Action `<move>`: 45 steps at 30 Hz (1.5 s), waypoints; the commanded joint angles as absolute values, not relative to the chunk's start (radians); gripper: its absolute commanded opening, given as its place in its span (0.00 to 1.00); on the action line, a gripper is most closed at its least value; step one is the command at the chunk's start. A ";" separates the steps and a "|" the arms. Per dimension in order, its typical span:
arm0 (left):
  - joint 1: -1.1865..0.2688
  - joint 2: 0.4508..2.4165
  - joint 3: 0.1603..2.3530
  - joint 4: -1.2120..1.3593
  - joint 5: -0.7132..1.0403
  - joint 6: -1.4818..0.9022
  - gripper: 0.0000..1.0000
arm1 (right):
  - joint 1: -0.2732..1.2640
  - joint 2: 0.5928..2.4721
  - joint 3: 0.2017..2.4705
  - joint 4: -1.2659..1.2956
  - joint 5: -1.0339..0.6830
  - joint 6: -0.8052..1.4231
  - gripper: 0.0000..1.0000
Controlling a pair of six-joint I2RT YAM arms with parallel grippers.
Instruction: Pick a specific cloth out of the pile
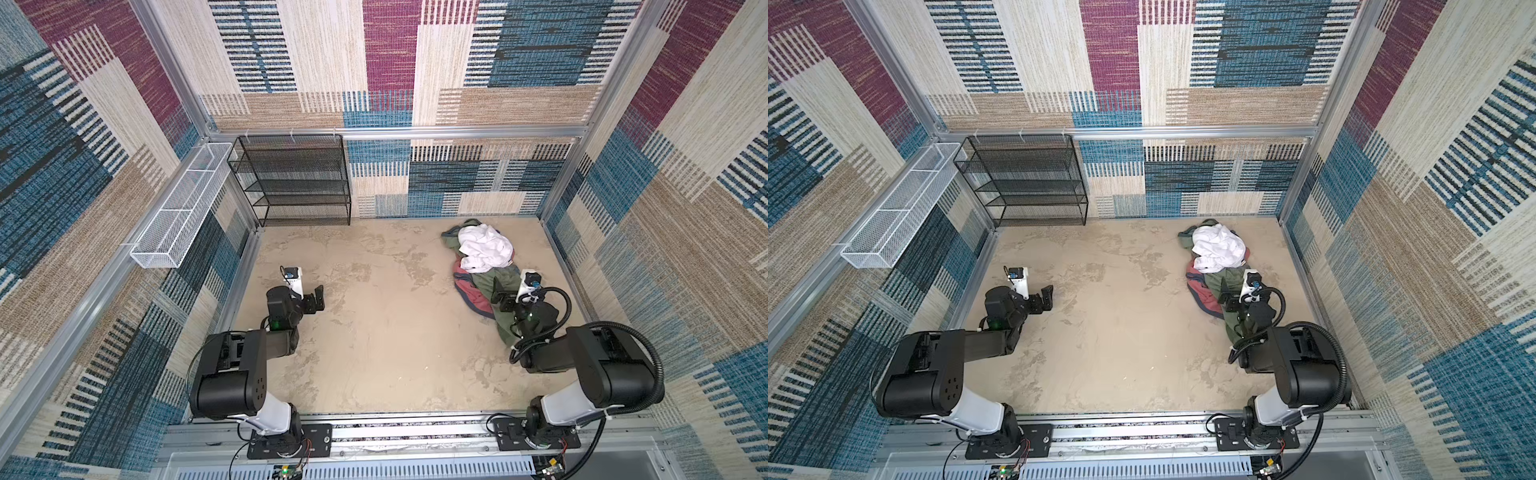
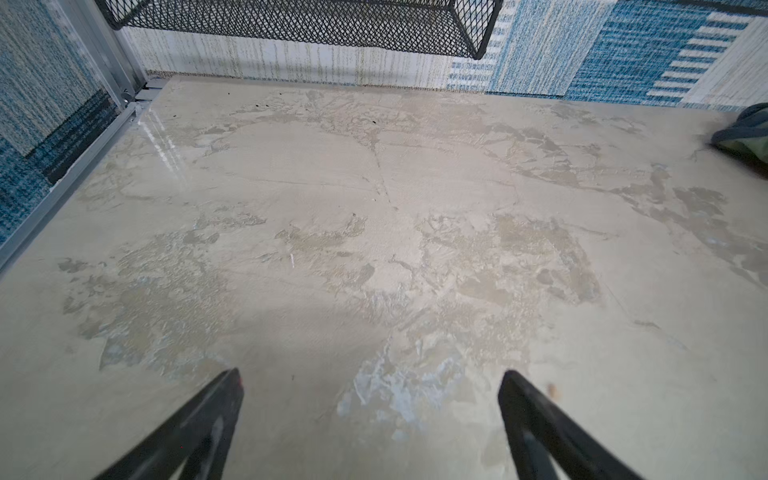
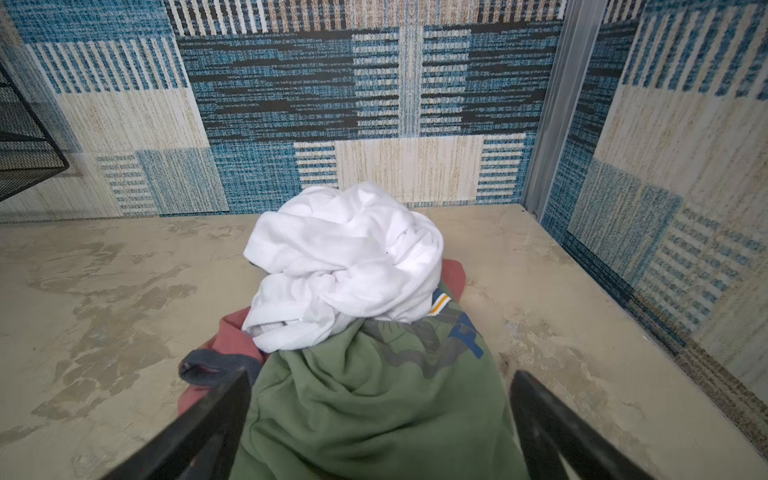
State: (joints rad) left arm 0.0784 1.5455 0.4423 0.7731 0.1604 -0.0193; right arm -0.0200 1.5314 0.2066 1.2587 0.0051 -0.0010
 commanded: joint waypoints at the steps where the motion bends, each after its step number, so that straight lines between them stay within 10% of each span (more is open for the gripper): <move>1: 0.080 1.546 0.442 0.798 0.155 0.000 0.99 | -0.019 1.530 0.209 1.278 0.006 -0.004 1.00; 33: 0.080 1.548 0.443 0.794 0.155 0.000 0.99 | -0.018 1.531 0.212 1.276 0.006 -0.003 1.00; 45: 0.056 1.337 0.555 0.402 0.005 -0.077 0.67 | 0.001 1.305 0.308 0.932 0.133 0.043 0.92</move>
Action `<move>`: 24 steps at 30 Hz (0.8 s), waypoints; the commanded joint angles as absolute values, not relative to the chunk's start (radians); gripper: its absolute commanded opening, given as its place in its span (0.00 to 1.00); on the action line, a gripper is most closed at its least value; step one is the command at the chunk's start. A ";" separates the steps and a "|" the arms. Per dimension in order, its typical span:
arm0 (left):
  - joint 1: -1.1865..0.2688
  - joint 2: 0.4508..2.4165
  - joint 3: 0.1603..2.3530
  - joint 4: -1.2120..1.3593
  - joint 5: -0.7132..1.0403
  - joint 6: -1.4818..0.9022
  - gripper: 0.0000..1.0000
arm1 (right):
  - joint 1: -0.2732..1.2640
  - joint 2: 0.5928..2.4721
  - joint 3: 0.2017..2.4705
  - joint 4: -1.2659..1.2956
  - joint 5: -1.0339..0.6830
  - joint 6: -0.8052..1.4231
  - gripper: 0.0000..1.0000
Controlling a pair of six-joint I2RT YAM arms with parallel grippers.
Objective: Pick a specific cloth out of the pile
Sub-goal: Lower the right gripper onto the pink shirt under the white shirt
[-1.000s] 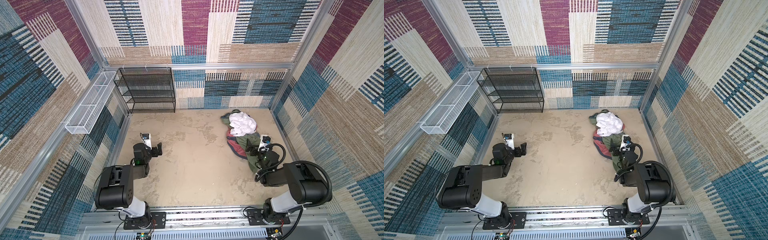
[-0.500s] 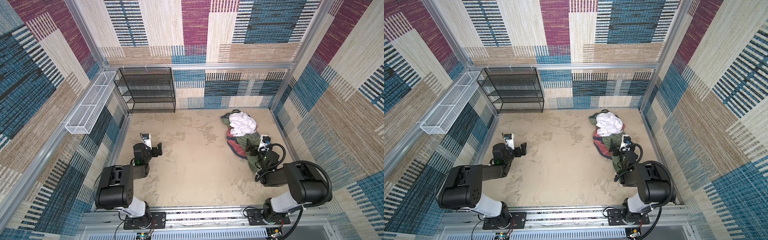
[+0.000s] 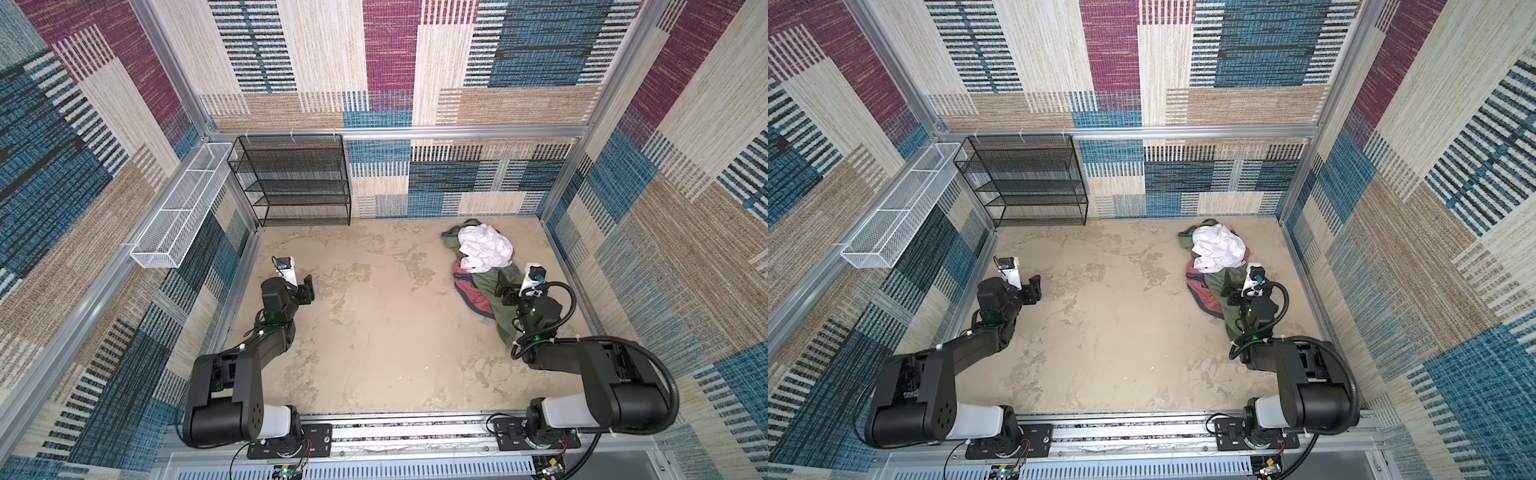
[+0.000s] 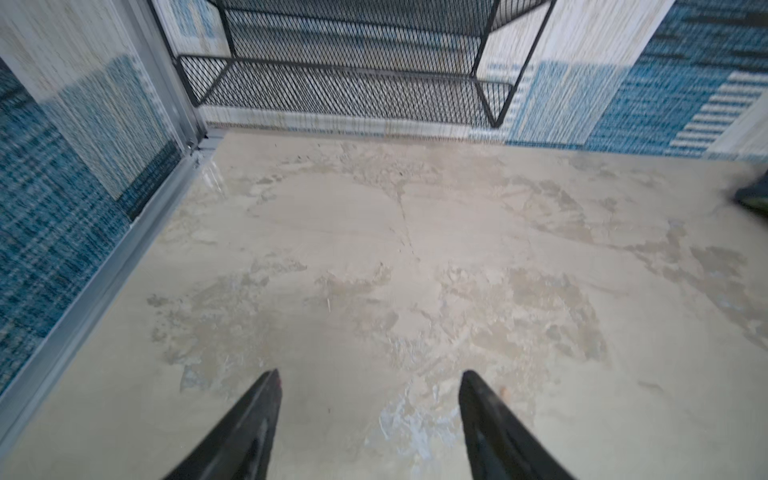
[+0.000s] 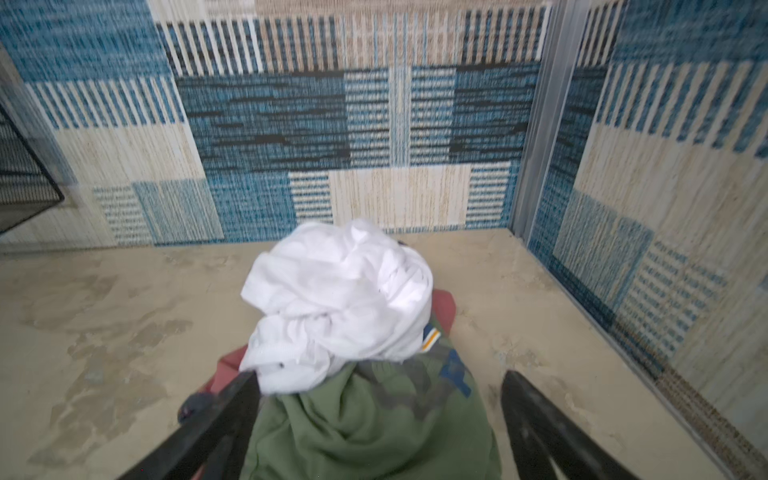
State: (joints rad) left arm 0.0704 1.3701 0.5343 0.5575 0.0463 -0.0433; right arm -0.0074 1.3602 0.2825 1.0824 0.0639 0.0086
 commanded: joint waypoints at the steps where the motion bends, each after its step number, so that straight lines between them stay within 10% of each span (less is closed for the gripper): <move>1: 0.039 1.321 0.565 0.379 -0.001 -0.080 0.67 | 0.009 1.264 0.322 0.883 0.146 0.055 0.92; 12: -0.160 1.234 0.767 -0.007 0.038 -0.220 0.65 | 0.168 1.101 0.632 0.188 0.125 0.153 0.84; 24: -0.253 1.188 0.797 -0.179 0.107 -0.351 0.63 | 0.285 1.233 0.709 -0.012 -0.002 0.231 0.66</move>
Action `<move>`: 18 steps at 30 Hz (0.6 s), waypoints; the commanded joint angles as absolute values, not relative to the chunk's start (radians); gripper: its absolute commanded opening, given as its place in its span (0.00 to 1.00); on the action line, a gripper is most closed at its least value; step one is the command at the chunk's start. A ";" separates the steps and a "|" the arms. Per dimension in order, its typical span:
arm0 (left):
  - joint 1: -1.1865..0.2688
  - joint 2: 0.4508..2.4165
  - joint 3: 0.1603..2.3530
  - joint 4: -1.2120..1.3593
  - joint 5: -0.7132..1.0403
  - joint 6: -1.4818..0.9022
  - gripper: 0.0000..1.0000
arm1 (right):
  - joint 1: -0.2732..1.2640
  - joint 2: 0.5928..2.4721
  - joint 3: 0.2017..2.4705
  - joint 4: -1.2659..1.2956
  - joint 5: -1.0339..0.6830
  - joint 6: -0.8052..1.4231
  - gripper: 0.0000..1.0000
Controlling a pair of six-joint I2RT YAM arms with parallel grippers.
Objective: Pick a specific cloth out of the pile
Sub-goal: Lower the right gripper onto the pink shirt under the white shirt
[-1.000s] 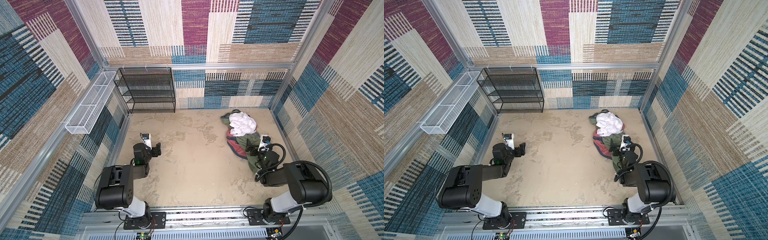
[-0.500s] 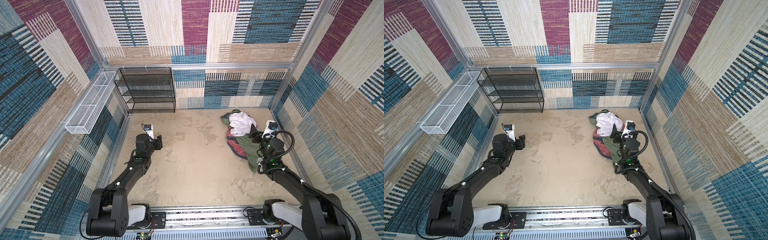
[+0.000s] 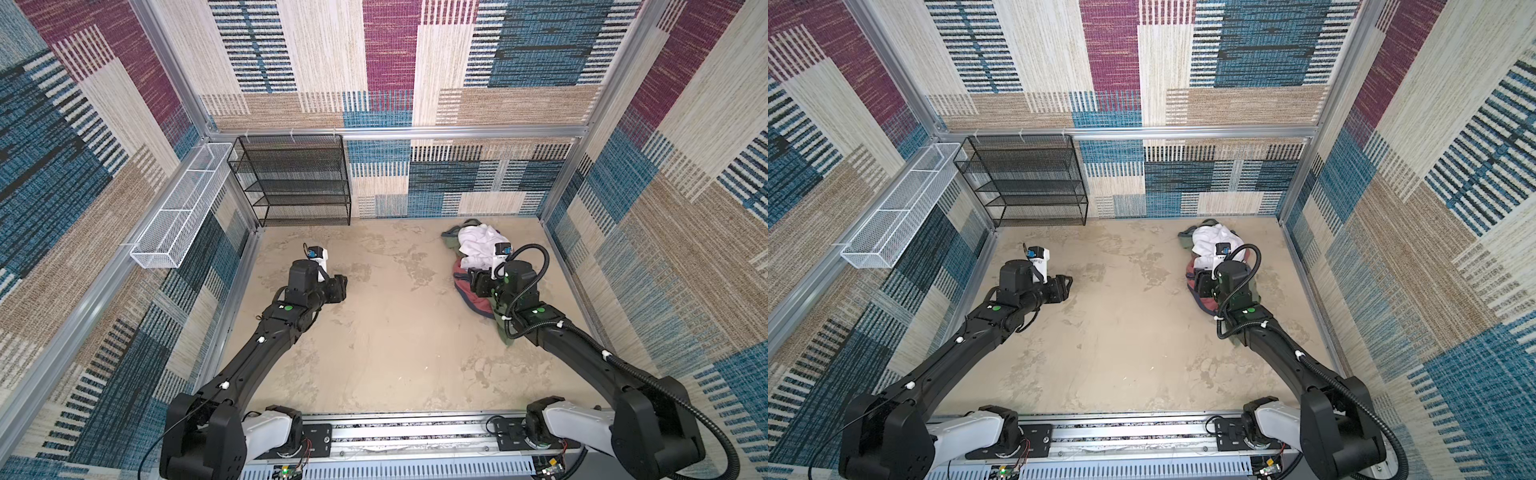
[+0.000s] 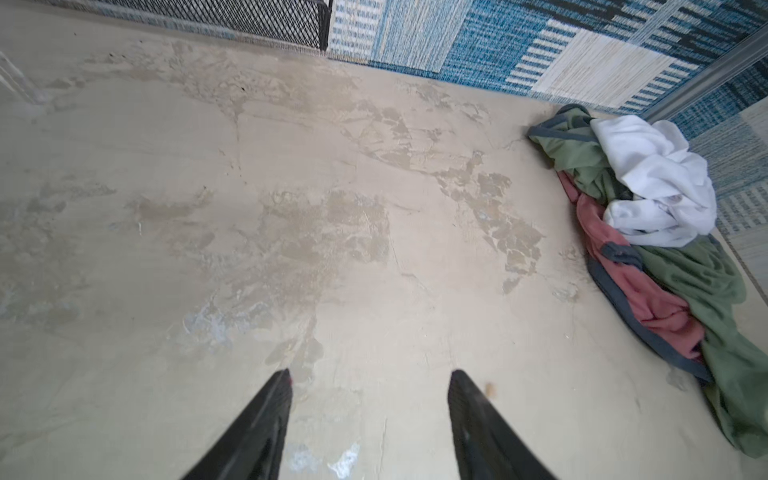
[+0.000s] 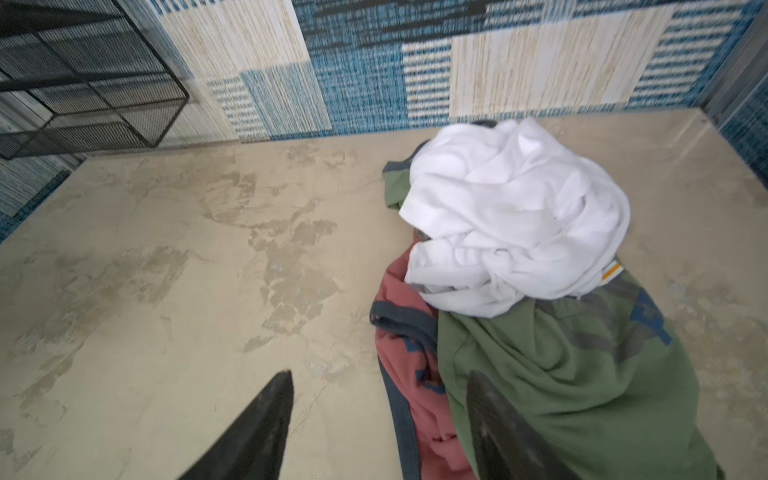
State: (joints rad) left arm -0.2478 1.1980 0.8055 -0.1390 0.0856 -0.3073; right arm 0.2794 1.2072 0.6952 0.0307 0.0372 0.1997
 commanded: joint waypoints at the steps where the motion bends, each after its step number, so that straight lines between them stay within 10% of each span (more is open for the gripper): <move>1: -0.255 1.189 0.795 -0.178 0.107 -0.354 0.63 | 0.285 1.250 0.716 -0.016 -0.002 0.234 0.64; 18: -0.259 1.209 0.775 -0.154 0.115 -0.338 0.63 | 0.288 1.545 0.890 -0.081 0.000 0.231 0.58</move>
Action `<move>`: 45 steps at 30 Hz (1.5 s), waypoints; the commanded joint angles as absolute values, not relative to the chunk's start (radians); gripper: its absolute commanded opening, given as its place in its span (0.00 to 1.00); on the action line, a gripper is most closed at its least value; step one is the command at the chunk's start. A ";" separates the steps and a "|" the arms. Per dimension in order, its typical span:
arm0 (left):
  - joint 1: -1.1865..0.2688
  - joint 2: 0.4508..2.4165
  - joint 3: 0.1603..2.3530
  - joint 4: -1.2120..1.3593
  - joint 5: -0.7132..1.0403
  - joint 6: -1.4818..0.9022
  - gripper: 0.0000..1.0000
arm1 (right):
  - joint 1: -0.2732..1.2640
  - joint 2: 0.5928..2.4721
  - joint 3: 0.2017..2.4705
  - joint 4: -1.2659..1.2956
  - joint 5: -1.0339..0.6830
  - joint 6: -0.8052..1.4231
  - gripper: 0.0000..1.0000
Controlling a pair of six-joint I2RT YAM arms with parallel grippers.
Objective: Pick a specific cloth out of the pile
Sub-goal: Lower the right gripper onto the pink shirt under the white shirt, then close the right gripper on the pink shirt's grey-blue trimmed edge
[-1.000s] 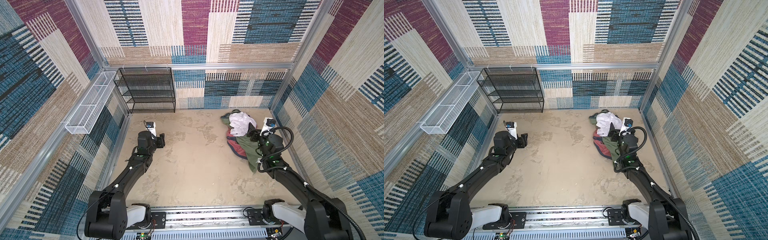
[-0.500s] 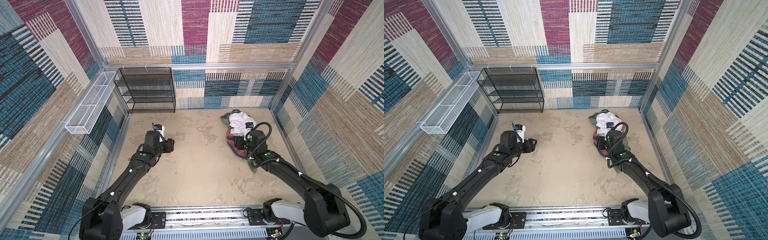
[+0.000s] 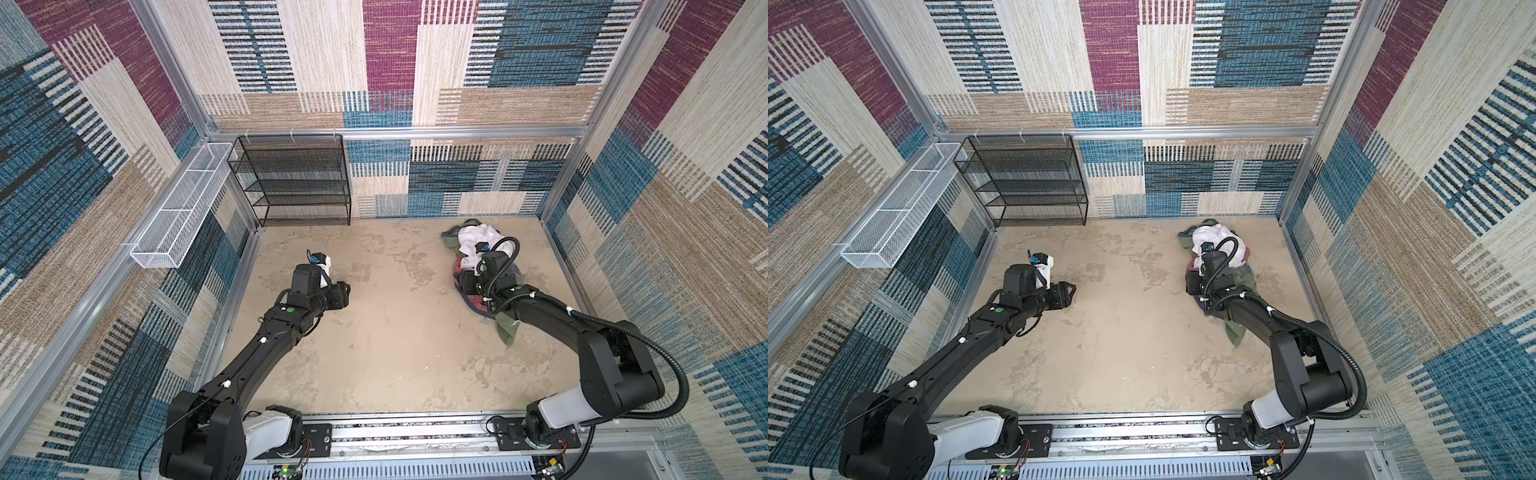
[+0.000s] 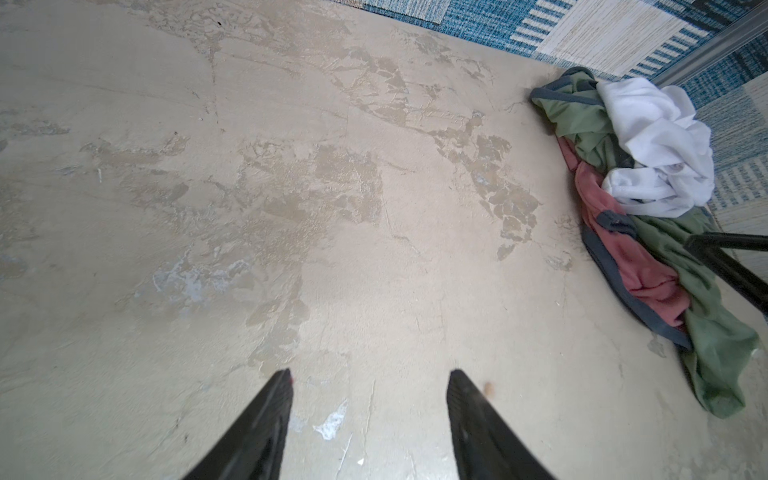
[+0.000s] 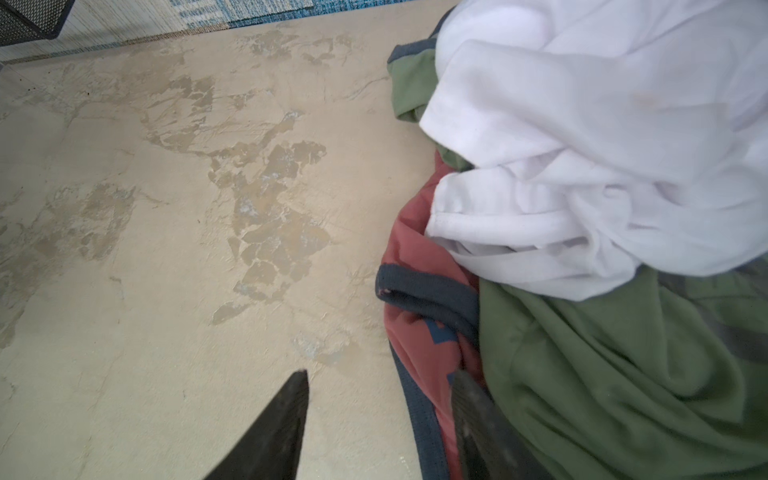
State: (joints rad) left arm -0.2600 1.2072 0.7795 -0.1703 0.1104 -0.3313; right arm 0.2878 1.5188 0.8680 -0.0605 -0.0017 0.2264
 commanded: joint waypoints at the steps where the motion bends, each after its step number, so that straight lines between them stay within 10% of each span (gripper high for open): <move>1: -0.259 1.212 0.775 -0.155 0.114 -0.335 0.63 | 0.288 1.555 0.896 -0.086 0.005 0.231 0.58; 45: -0.259 1.249 0.781 -0.143 0.118 -0.307 0.62 | 0.339 1.884 1.091 -0.126 0.304 0.149 0.37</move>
State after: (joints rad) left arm -0.2600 1.2499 0.7727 -0.1608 0.1104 -0.3180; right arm 0.3382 1.8725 1.0794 -0.1318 0.2707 0.1555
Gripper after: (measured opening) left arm 0.623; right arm 0.378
